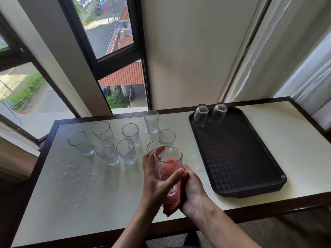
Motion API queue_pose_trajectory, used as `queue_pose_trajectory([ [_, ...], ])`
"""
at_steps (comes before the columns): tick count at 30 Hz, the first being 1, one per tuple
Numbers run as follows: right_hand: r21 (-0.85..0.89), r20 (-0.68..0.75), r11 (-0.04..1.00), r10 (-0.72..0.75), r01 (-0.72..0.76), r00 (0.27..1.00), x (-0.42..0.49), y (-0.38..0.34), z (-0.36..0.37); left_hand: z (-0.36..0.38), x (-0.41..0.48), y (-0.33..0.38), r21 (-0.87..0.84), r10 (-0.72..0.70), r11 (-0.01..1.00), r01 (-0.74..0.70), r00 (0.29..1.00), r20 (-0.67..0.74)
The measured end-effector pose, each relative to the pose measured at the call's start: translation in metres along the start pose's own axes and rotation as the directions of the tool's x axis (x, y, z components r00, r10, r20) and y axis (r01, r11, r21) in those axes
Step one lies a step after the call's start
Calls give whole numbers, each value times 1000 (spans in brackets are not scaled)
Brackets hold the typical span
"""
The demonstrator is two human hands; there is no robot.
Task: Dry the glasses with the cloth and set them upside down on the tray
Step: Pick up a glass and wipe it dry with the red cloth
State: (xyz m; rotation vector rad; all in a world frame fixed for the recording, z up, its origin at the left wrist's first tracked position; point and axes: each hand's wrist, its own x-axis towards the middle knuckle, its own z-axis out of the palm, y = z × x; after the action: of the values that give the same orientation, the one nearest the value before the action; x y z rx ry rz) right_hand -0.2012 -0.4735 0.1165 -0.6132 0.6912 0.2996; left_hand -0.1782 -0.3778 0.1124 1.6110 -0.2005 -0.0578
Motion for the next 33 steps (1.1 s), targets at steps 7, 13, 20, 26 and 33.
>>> queue_pose_trajectory([
  [7, -77, -168, 983, -176, 165, 970, -2, -17, -16, -8, 0, 1, -11, -2, 1000, 3, 994, 113],
  [13, -179, 111, 873, -441, 454, 891, -36, -42, -15, -25, 3, -5, 328, 5, 941, -81, 974, 227],
  [20, -749, 314, 380, -517, 542, 797, -32, -27, -8, -14, 4, 14, 628, 148, 704, -332, 933, 327],
  [26, -643, 247, 643, -340, 416, 908, -30, -41, -1, -14, 7, 18, 657, 163, 643, -394, 908, 385],
  [33, -669, 70, 695, -295, 264, 953, -22, -16, -13, -19, 5, 10, 734, -71, 614, -291, 906, 418],
])
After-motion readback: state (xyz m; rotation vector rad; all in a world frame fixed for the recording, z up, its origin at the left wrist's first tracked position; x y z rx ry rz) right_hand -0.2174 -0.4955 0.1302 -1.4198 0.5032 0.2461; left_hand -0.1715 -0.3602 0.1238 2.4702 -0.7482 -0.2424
